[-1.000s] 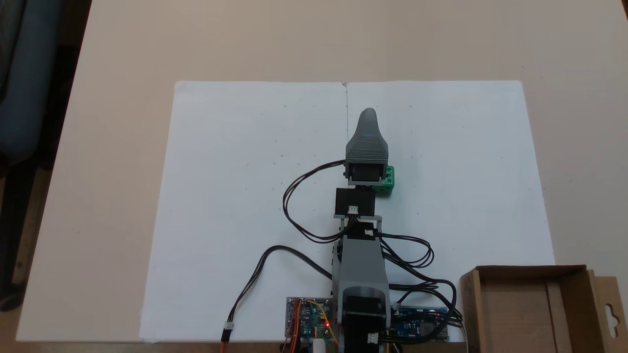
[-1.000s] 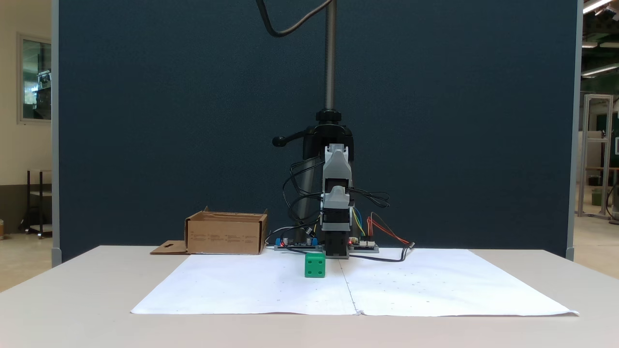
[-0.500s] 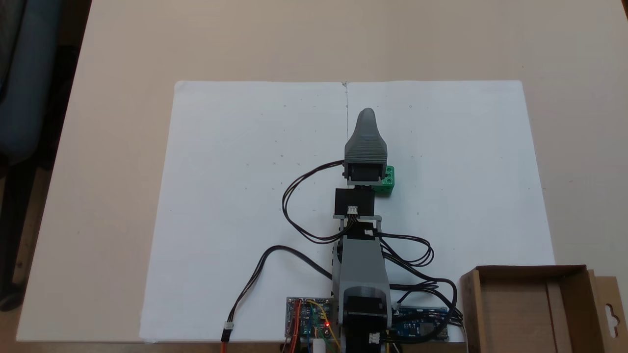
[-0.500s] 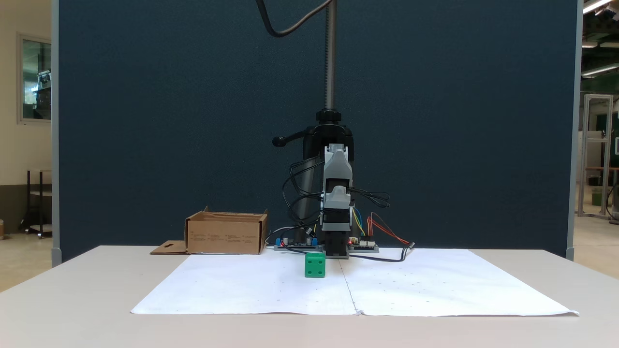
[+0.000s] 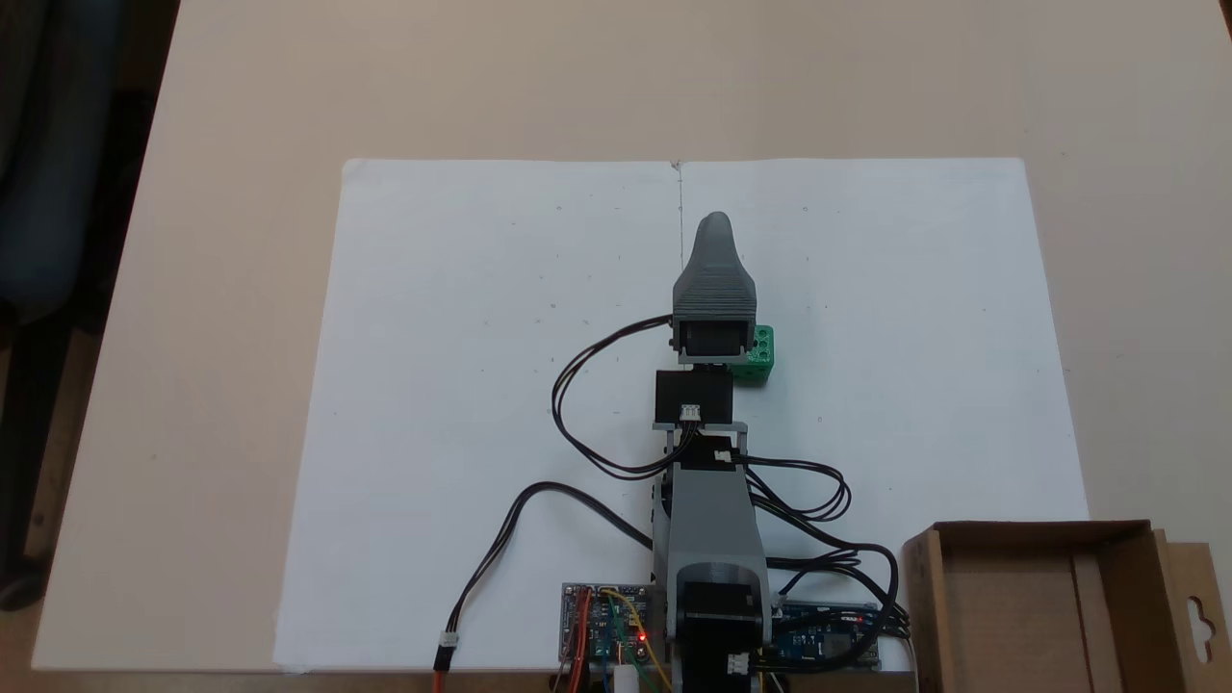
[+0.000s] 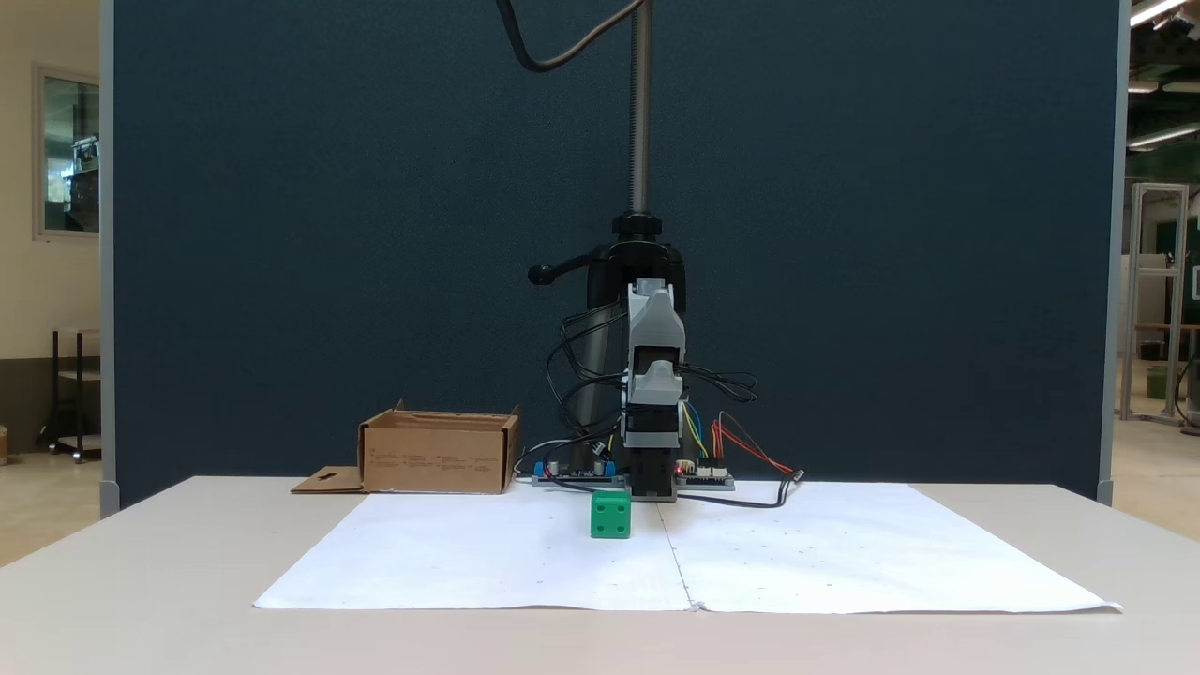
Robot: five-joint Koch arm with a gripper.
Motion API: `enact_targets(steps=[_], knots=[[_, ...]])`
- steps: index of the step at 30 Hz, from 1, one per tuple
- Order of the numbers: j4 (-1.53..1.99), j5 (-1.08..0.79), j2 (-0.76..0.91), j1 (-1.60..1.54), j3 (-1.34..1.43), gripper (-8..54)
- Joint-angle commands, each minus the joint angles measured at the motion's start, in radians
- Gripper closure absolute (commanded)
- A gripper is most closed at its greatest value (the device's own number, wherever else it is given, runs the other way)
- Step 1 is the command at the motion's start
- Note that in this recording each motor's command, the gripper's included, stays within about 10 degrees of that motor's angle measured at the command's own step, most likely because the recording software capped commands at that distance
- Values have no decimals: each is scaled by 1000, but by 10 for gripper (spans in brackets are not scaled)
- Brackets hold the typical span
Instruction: Grasp a green dice and put it in the bin.
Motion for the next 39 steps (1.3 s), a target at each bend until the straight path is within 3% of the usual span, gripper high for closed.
enact_targets(steps=[1, 39], knots=[[-100, -20, 112, 9, 63, 8], [58, -29, 112, 17, 40, 33]])
